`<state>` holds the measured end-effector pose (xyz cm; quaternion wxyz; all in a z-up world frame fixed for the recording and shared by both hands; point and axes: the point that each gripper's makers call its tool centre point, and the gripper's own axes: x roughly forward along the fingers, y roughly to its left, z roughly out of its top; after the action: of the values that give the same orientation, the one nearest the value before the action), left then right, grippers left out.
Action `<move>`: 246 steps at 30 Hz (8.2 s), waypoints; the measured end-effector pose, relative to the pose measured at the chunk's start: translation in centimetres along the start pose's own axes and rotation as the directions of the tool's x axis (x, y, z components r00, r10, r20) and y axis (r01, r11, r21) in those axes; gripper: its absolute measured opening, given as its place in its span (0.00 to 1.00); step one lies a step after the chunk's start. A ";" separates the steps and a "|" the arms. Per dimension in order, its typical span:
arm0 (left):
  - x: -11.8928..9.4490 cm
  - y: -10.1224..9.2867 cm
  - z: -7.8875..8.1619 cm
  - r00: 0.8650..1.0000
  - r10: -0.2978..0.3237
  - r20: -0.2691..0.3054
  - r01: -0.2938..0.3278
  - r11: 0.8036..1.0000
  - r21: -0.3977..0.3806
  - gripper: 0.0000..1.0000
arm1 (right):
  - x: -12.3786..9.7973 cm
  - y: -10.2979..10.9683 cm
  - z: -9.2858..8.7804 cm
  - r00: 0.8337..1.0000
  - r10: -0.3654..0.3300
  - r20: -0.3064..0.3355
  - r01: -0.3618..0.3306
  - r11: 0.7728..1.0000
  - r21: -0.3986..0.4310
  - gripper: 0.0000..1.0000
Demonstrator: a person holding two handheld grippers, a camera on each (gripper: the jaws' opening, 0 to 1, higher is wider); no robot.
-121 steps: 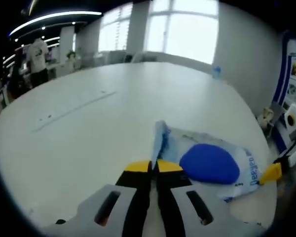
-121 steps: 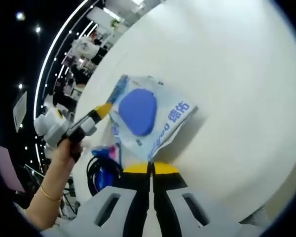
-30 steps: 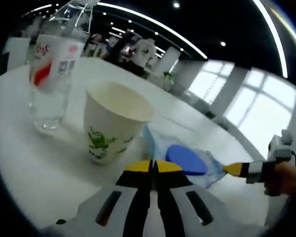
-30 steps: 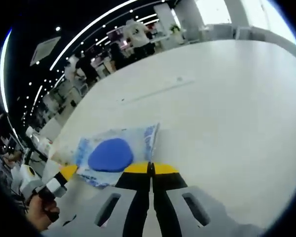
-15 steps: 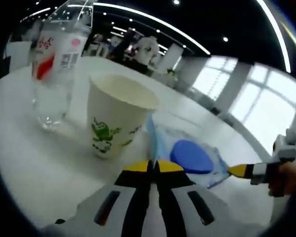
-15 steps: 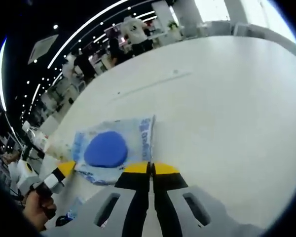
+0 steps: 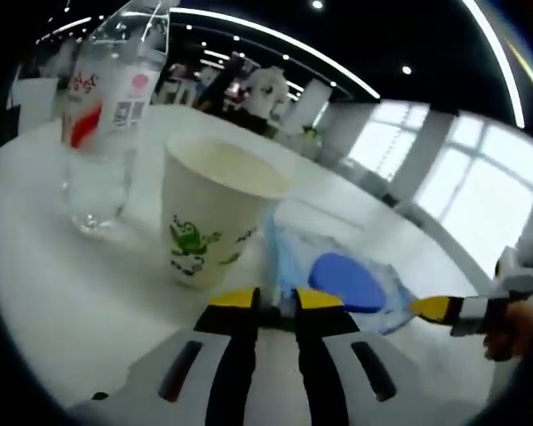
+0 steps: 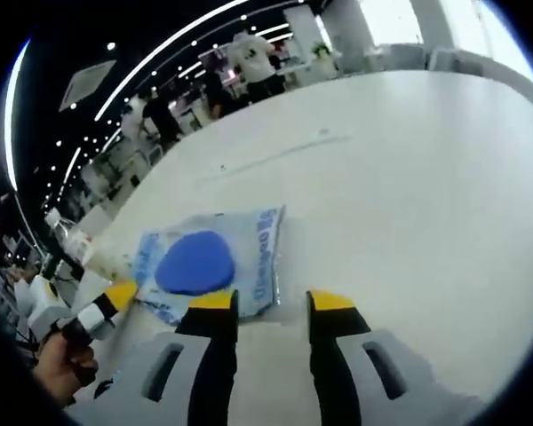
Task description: Arrange the tabletop items into an orderly group along one side of the table until the central work area is clear of visible clutter.
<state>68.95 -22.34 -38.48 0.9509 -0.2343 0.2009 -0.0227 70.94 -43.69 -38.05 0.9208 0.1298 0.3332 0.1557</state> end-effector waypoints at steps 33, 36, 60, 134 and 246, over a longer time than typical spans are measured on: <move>-5.6 -1.5 1.0 0.996 -0.058 -0.074 0.071 0.980 0.184 0.75 | -9.0 11.4 -8.8 0.911 0.361 -0.201 -0.394 0.905 -0.161 0.95; -6.3 -1.9 1.2 0.994 -0.080 -0.081 0.095 0.971 0.217 0.80 | -9.4 11.6 -9.7 0.906 0.357 -0.227 -0.402 0.893 -0.201 0.93; -11.7 -3.7 2.1 0.978 -0.157 -0.138 0.200 0.897 0.394 0.99 | -10.6 11.5 -12.4 0.904 0.306 -0.297 -0.379 0.897 -0.228 0.72; -18.9 -5.0 1.2 0.961 -0.193 -0.197 0.266 0.839 0.475 0.93 | -12.6 9.2 -12.1 0.909 0.151 -0.389 -0.159 0.987 0.012 0.02; -18.6 -4.2 -1.1 0.939 -0.170 -0.300 0.299 0.836 0.460 0.89 | -8.1 -3.5 -6.5 0.935 0.017 -0.354 0.020 0.995 0.100 0.21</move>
<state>51.70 -23.98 -30.54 0.9362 0.0009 0.2742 -0.2199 61.49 -49.05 -39.48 0.8379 0.1463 0.5013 0.1585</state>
